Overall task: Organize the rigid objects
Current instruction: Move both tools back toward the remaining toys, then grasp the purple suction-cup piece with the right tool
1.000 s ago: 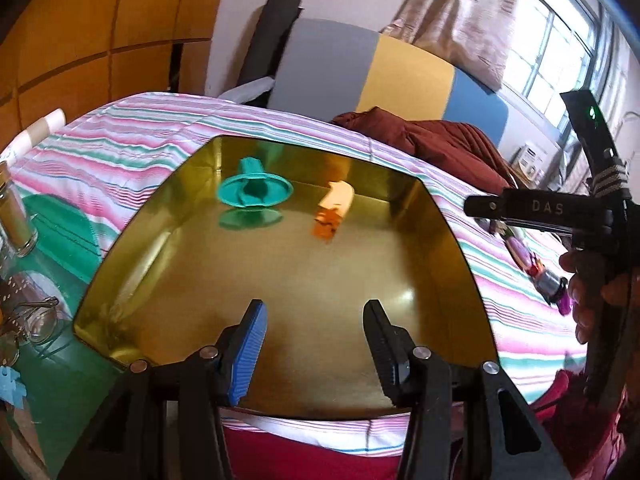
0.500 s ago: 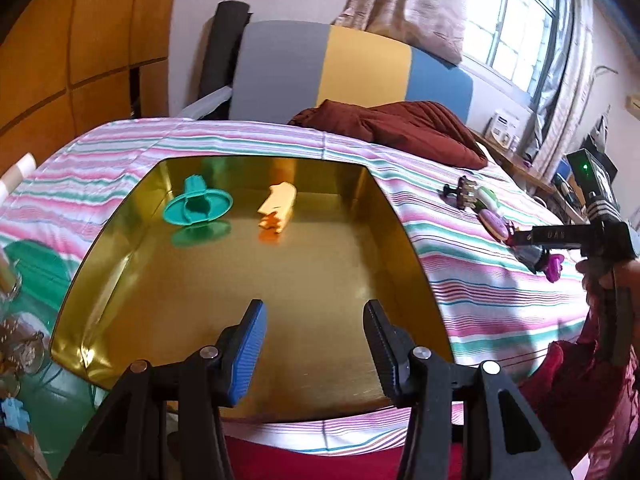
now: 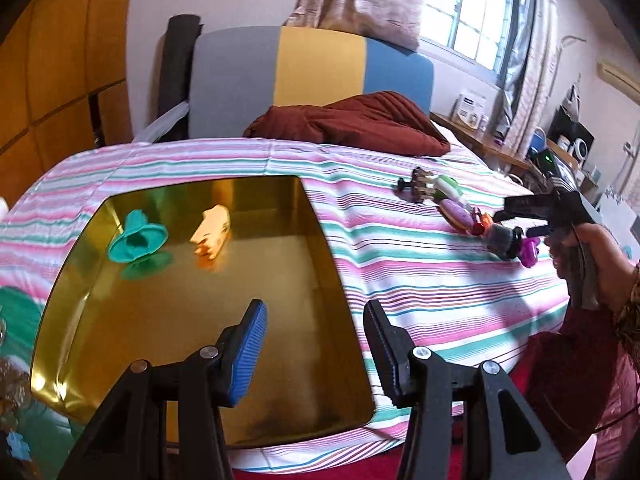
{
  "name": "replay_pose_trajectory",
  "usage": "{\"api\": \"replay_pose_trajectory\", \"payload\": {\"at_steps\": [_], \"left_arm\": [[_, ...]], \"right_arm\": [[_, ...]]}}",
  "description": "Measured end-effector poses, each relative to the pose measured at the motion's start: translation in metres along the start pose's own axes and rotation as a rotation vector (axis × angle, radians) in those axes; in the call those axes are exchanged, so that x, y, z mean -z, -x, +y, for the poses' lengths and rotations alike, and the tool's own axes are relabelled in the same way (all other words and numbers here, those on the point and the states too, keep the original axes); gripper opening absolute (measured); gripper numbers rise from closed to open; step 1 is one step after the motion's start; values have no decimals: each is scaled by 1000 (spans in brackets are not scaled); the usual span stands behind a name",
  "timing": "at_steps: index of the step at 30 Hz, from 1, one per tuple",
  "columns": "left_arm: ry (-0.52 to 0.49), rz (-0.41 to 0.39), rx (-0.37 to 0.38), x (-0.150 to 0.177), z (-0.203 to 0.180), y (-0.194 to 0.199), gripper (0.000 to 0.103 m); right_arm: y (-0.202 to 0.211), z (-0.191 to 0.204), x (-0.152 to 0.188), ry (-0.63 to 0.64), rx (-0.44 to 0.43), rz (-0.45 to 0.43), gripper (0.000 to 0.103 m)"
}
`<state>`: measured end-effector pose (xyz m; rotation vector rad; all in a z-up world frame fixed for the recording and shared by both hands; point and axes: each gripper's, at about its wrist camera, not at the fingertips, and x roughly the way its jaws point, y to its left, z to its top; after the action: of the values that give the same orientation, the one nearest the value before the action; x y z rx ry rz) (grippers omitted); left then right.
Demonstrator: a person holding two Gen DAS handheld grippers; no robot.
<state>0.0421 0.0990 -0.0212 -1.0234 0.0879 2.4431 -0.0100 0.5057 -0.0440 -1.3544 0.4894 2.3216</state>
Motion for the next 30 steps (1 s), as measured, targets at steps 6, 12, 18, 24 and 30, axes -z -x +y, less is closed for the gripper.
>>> {"api": "replay_pose_trajectory", "payload": {"at_steps": [6,12,18,24,30], "left_arm": [[-29,20,29,-7,-18,-8,51],[-71,30,49,-11,-33,-12,51],[-64,58,75,-11,-42,-22,51],[-113,77,93,-11,-59,-27,51],[-142,107,101,-14,-73,-37,51]], "right_arm": [[18,58,31,201,-212,23,89],[57,57,46,213,-203,-58,89],[41,-32,7,-123,70,-47,89],[-2,-102,-1,-361,90,79,79],[-30,-116,6,-408,25,115,58]]}}
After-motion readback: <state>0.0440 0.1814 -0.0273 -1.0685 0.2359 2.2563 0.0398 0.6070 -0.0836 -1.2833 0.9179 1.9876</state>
